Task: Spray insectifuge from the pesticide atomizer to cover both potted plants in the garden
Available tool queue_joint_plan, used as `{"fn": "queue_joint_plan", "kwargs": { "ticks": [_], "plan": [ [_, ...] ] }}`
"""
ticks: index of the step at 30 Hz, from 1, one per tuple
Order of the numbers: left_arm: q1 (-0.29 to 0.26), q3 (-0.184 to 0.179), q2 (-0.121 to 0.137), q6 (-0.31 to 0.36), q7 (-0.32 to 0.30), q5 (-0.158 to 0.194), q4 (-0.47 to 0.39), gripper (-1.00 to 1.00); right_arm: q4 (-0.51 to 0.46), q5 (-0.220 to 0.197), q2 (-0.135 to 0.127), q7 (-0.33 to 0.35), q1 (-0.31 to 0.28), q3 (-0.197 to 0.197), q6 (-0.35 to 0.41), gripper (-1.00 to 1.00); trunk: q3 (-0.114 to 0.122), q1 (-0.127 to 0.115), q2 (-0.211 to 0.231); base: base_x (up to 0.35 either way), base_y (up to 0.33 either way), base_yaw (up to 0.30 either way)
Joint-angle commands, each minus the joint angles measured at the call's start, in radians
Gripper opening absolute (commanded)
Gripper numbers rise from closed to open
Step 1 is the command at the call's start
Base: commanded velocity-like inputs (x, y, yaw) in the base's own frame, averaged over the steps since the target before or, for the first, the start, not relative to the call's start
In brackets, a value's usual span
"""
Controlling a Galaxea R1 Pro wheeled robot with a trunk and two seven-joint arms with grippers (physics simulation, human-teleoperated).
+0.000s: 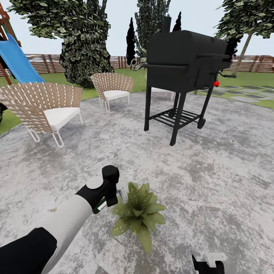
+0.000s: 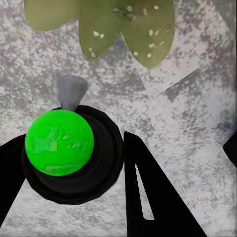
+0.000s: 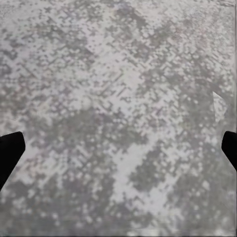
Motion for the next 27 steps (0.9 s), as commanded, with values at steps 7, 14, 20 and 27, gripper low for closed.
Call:
{"fn": "queue_joint_plan", "kwargs": {
  "ticks": [7, 14, 20, 27],
  "plan": [
    [0.021, -0.001, 0.006, -0.016, -0.013, -0.009, 0.001, -1.0, 0.001, 0.008, 0.0, 0.003, -0.001, -0.008, -0.004, 1.0, 0.001, -0.001, 0.0, -0.09, 0.036, -0.185],
    [0.024, 0.002, 0.017, -0.104, -0.025, -0.006, 0.019, -1.0, 0.001, 0.009, -0.001, 0.003, -0.001, -0.008, -0.004, 1.0, 0.001, -0.001, 0.0, -0.001, 0.0, -0.004],
    [0.023, 0.005, 0.014, -0.106, -0.026, 0.036, 0.025, -1.0, 0.001, 0.009, 0.0, 0.003, -0.001, -0.008, -0.004, 1.0, 0.001, -0.001, 0.0, 0.0, 0.0, 0.0],
    [0.024, 0.002, 0.021, -0.105, -0.027, 0.041, 0.026, -1.0, -0.001, 0.008, 0.007, 0.005, -0.001, -0.007, -0.004, 1.0, 0.001, -0.001, 0.0, 0.0, 0.0, 0.0]
  ]
}}
